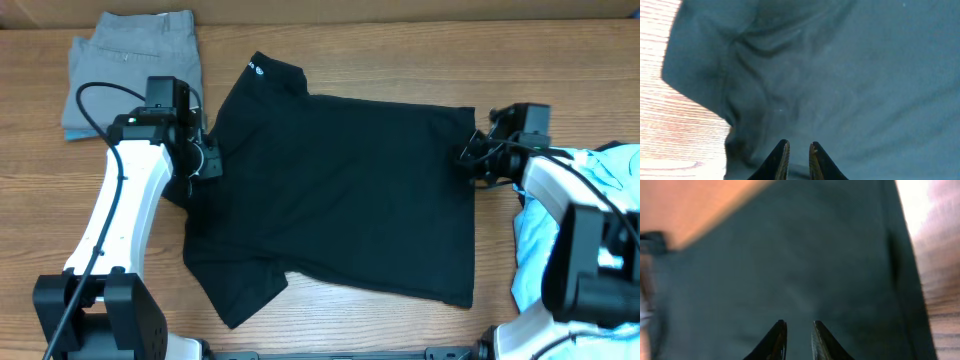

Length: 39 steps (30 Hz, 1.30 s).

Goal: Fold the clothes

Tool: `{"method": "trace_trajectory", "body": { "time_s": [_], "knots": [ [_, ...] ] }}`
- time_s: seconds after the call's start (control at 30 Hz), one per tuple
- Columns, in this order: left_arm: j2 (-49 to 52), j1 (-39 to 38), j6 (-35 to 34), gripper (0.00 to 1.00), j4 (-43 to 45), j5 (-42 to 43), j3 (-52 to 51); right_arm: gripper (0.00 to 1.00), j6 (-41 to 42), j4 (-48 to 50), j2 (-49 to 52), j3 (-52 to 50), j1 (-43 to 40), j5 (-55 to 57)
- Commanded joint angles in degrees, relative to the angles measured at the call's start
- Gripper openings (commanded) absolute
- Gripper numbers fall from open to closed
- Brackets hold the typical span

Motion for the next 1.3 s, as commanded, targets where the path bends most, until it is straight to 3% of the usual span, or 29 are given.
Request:
{"method": "trace_trajectory", "body": {
  "time_s": [0.0,0.07,0.2,0.27,0.33,0.4,0.5,0.57,0.6,0.7,0.83,1.13,1.27],
  "knots": [
    [-0.9,-0.7,1.5,0.18,0.0,0.6,1.1,0.16,3.2,1.1,5.1,0.6,-0.9,5.6],
    [-0.9,-0.7,1.5,0.18,0.0,0.6,1.1,0.1,3.3,0.7,6.5,0.6,-2.3,8.3],
    [-0.9,-0.7,1.5,0.2,0.2,0.6,1.1,0.09,3.3,-0.9,6.4,1.1,-6.4,11.7],
    [-0.9,-0.7,1.5,0.26,0.7,0.6,1.1,0.09,3.3,-2.1,6.4,1.8,-9.1,10.9],
    [-0.9,-0.7,1.5,0.37,1.2,0.9,1.1,0.14,1.4,-2.4,6.4,2.9,-11.4,4.6],
    [-0.9,-0.7,1.5,0.44,2.0,1.5,1.1,0.27,-3.1,-2.5,6.3,4.2,-12.7,-2.8],
    [-0.9,-0.7,3.5,0.56,4.1,4.3,1.1,0.31,-5.9,-4.2,5.0,7.0,-13.3,-9.6],
    [-0.9,-0.7,4.5,0.58,5.5,5.9,1.1,0.32,-6.3,-5.0,3.5,8.2,-13.3,-11.0],
    [-0.9,-0.7,4.8,0.57,6.2,6.6,1.1,0.32,-6.3,-5.6,2.3,8.8,-13.2,-11.5],
    [-0.5,-1.0,7.1,0.37,9.1,8.6,1.1,0.31,-6.3,-7.3,-1.5,9.9,-12.3,-12.9],
    [1.9,-2.2,10.2,0.21,13.8,9.2,1.1,0.31,-6.3,-9.7,-7.7,10.0,-10.8,-13.4],
    [16.1,-3.8,10.3,0.11,31.6,11.8,1.1,0.31,-7.5,-20.5,-22.4,9.9,-7.0,-14.0],
    [22.3,-3.7,4.1,0.08,43.6,11.8,1.2,0.31,-8.4,-25.8,-26.7,9.9,-4.6,-13.9]
  ]
}}
